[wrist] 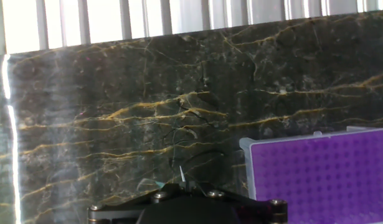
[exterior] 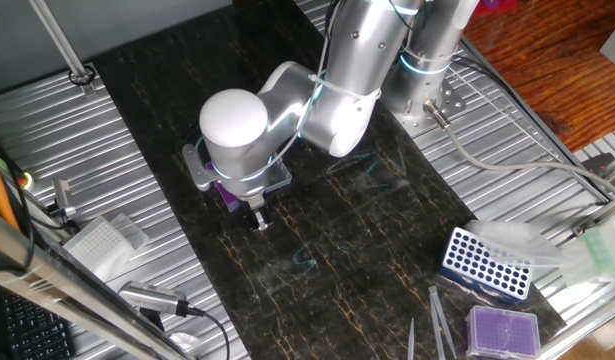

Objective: Insert a small pipette tip into the holder for small pipette tips

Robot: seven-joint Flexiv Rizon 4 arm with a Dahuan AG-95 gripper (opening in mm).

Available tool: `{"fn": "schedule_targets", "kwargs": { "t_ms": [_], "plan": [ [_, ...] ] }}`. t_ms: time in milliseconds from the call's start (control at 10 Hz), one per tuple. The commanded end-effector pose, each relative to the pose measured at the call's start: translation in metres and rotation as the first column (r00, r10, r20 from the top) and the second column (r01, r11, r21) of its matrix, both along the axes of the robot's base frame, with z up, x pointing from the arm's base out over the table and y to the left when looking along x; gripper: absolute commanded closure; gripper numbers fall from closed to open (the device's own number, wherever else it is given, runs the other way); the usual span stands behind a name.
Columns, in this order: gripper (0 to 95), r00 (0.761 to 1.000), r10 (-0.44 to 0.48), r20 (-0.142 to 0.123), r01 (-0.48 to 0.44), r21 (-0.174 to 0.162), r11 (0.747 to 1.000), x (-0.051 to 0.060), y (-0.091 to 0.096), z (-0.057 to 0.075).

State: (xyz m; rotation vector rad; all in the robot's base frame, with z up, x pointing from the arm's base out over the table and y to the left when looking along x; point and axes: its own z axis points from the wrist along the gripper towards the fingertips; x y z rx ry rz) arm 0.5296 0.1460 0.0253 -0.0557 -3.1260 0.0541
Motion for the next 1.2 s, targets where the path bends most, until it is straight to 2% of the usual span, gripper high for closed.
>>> {"fn": "schedule_targets", "kwargs": {
  "t_ms": [100,400,500,1200],
  "plan": [
    [95.0,1.0,0.01,-0.003,-0.01,0.006,1.0,0.0,0.0004,-0.0003],
    [95.0,1.0,0.02,-0.002,-0.02,0.009,1.0,0.0,0.0004,-0.0003],
    [76.0,1.0,0.023,-0.003,-0.023,0.009,1.0,0.0,0.0004,-0.0003],
    [76.0,0.999,0.033,-0.002,-0.033,0.008,0.999,-0.0006,0.0003,-0.0035]
  ]
}}
